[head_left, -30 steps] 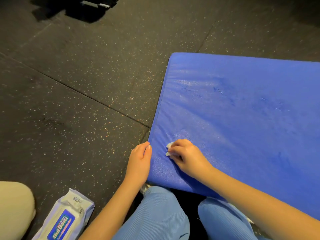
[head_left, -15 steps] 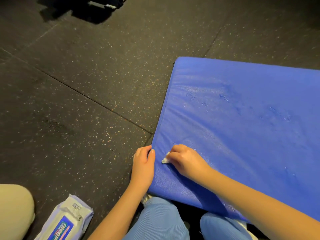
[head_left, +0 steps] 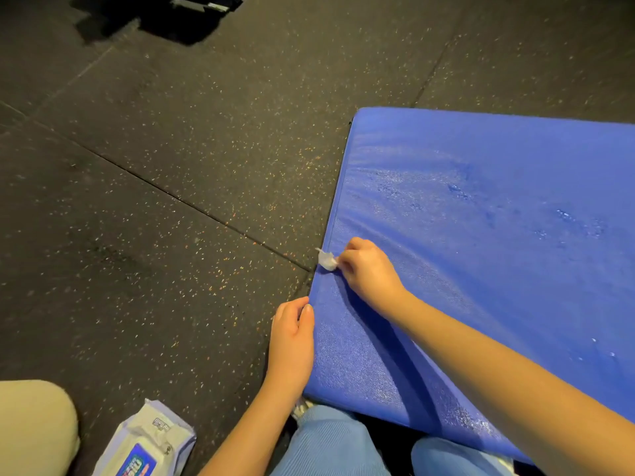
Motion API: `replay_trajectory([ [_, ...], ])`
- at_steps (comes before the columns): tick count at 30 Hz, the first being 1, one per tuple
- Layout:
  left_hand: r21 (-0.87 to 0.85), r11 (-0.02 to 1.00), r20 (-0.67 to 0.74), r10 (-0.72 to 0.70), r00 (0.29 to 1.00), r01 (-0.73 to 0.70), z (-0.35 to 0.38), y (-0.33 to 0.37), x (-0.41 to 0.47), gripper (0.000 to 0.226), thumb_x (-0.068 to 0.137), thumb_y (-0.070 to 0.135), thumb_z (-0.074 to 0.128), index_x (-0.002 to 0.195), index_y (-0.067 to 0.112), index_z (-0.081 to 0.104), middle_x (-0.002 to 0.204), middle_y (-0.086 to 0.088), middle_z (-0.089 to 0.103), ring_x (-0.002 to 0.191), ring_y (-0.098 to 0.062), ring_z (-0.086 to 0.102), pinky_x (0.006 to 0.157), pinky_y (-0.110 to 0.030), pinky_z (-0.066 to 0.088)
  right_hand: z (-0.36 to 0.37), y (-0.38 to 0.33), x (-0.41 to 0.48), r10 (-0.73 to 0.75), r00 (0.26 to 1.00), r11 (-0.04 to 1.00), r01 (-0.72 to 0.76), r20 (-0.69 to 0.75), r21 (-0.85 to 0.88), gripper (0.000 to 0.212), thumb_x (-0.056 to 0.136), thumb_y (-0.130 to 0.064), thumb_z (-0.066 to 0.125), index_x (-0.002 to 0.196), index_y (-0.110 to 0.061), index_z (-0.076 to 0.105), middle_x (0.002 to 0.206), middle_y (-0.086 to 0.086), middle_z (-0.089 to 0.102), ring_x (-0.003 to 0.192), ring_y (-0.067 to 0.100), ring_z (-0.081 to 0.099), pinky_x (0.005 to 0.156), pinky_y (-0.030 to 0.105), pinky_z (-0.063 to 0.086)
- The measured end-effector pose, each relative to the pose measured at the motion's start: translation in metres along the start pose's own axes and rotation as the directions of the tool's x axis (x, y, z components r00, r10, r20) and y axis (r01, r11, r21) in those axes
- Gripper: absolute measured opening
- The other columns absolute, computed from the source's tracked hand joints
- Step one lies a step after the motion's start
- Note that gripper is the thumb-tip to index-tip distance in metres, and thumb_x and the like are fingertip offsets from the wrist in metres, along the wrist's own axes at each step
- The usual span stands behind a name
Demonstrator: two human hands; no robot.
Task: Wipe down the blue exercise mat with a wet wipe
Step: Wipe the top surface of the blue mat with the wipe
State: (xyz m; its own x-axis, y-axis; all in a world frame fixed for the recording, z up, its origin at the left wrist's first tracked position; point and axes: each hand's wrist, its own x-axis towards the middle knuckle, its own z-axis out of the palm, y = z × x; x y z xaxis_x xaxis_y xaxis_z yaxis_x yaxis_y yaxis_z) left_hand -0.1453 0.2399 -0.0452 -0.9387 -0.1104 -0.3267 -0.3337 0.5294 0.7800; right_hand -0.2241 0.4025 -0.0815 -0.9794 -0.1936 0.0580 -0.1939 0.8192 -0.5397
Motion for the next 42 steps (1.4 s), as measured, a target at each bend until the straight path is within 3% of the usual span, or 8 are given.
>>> replay_trajectory([
  [6, -0.038, 0.999, 0.013, 0.016, 1.0, -0.015, 0.005, -0.003, 0.012, 0.026, 0.1, 0.014, 0.044, 0.122, 0.015, 0.057, 0.111, 0.006, 0.052, 0.111, -0.014, 0.05, 0.094, -0.026, 0.037, -0.007, -0.015, -0.028, -0.303, 0.915, 0.951, 0.27, 0.266, 0.153, 0.017, 0.081, -0.011, 0.059, 0.068, -0.003, 0.067, 0.075, 0.012, 0.059, 0.062, 0.03, 0.057, 0.05, 0.031, 0.046],
  [10, -0.041, 0.999, 0.018, 0.0, 1.0, 0.001, 0.011, -0.007, 0.011, 0.039, 0.1, 0.02, 0.043, 0.138, 0.012, 0.044, 0.123, 0.006, 0.046, 0.12, -0.015, 0.045, 0.106, -0.037, 0.036, -0.015, 0.02, 0.002, 0.049, 0.989, 0.999, -0.046, 0.139, -0.022, 0.011, 0.073, -0.004, 0.06, 0.066, 0.004, 0.062, 0.075, 0.015, 0.057, 0.068, 0.035, 0.057, 0.054, 0.041, 0.047],
  [15, 0.026, 0.998, 0.011, 0.055, 0.998, -0.056, 0.012, -0.01, 0.011, 0.035, 0.099, 0.018, 0.045, 0.134, 0.011, 0.05, 0.128, -0.003, 0.051, 0.122, -0.021, 0.043, 0.106, -0.035, 0.034, -0.006, -0.017, -0.044, -0.22, 0.949, 0.974, 0.224, 0.226, 0.007, 0.005, 0.076, 0.0, 0.066, 0.074, -0.004, 0.068, 0.073, 0.012, 0.056, 0.059, 0.032, 0.054, 0.045, 0.034, 0.044],
  [20, 0.04, 0.997, 0.023, 0.07, 0.997, -0.071, 0.012, -0.006, 0.009, 0.04, 0.1, 0.023, 0.042, 0.138, 0.01, 0.046, 0.132, -0.003, 0.049, 0.122, -0.018, 0.04, 0.106, -0.035, 0.033, -0.036, 0.003, -0.033, 0.105, 0.979, 0.985, -0.079, 0.175, -0.151, 0.015, 0.084, -0.003, 0.062, 0.07, -0.001, 0.068, 0.073, 0.012, 0.043, 0.06, 0.03, 0.041, 0.052, 0.037, 0.036],
  [25, 0.085, 0.991, 0.025, 0.1, 0.995, -0.102, 0.011, -0.004, 0.013, 0.036, 0.1, 0.022, 0.043, 0.132, 0.008, 0.052, 0.13, -0.006, 0.052, 0.121, -0.022, 0.043, 0.103, -0.034, 0.033, -0.042, -0.01, -0.063, -0.016, 0.936, 0.983, 0.078, 0.352, -0.163, 0.023, 0.094, -0.022, 0.054, 0.088, -0.004, 0.067, 0.091, 0.012, 0.052, 0.077, 0.035, 0.054, 0.055, 0.034, 0.034],
  [33, 0.145, 0.976, 0.056, 0.155, 0.986, -0.162, 0.02, -0.002, 0.028, 0.036, 0.1, 0.019, 0.043, 0.134, 0.008, 0.049, 0.136, -0.002, 0.049, 0.123, -0.017, 0.039, 0.1, -0.02, 0.028, -0.025, 0.003, -0.078, -0.344, 0.921, 0.917, 0.371, 0.181, -0.145, 0.019, 0.085, -0.015, 0.058, 0.104, -0.02, 0.06, 0.075, -0.001, 0.053, 0.061, 0.02, 0.047, 0.039, 0.026, 0.036],
  [37, 0.082, 0.989, 0.069, 0.118, 0.991, -0.124, 0.018, -0.006, 0.027, 0.038, 0.101, 0.024, 0.04, 0.136, 0.012, 0.049, 0.136, 0.002, 0.049, 0.124, -0.012, 0.04, 0.106, -0.026, 0.03, -0.021, 0.02, -0.035, -0.053, 0.998, 0.985, 0.057, 0.034, -0.16, 0.027, 0.061, 0.001, 0.083, 0.072, -0.006, 0.059, 0.076, 0.009, 0.052, 0.058, 0.028, 0.044, 0.04, 0.025, 0.025],
  [42, 0.05, 0.993, 0.069, 0.099, 0.993, -0.103, 0.016, -0.004, 0.029, 0.046, 0.098, 0.034, 0.035, 0.134, 0.01, 0.05, 0.134, 0.0, 0.05, 0.122, -0.011, 0.042, 0.104, -0.022, 0.03, -0.005, 0.012, -0.039, -0.092, 0.992, 0.995, 0.095, 0.086, -0.042, 0.028, 0.091, -0.028, 0.042, 0.095, -0.01, 0.064, 0.089, 0.008, 0.055, 0.071, 0.028, 0.05, 0.047, 0.035, 0.044],
])
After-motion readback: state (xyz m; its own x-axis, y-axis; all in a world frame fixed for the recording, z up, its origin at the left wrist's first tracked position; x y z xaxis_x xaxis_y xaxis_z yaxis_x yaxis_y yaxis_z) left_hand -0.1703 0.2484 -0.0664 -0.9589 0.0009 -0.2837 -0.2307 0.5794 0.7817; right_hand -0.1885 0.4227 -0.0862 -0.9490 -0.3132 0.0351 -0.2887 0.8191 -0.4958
